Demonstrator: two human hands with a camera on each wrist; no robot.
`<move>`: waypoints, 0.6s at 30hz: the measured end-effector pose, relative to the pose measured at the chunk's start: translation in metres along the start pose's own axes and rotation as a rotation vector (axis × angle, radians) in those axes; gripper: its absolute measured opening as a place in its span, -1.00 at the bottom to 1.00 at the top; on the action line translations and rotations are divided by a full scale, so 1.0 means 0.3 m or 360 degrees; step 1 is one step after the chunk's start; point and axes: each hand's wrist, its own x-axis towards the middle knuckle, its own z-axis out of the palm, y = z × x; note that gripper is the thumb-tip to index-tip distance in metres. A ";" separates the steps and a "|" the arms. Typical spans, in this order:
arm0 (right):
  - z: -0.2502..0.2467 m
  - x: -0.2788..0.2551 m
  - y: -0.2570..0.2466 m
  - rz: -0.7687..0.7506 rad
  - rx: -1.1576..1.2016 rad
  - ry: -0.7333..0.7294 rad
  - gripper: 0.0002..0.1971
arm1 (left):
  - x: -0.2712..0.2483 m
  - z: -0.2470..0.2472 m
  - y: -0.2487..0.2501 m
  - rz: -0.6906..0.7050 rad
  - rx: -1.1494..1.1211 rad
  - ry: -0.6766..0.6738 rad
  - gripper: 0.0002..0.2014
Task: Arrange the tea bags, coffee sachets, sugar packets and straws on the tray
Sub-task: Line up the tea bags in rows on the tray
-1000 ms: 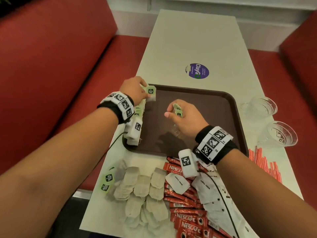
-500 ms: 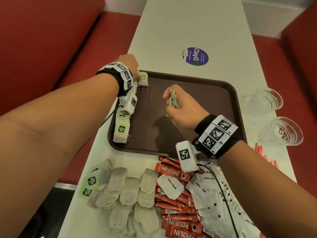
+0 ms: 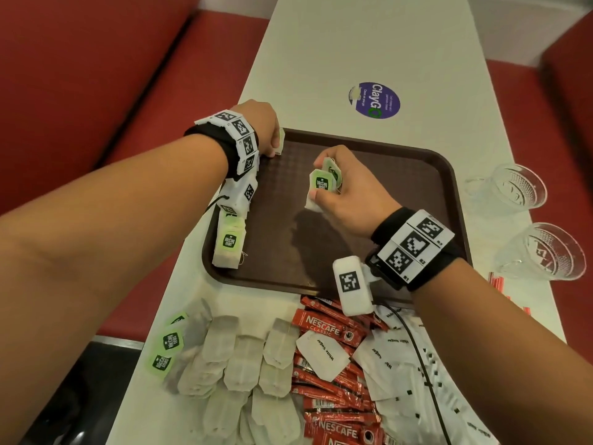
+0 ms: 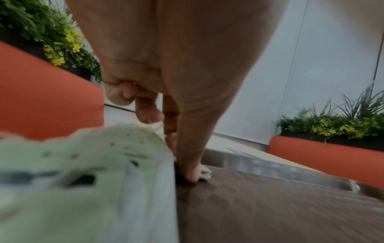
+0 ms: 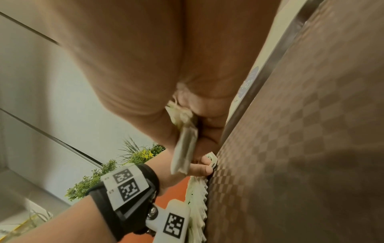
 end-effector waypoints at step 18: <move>0.013 0.016 0.018 0.0125 0.0101 0.0203 -0.55 | -0.291 0.004 0.040 0.0744 -0.0789 0.0213 -0.95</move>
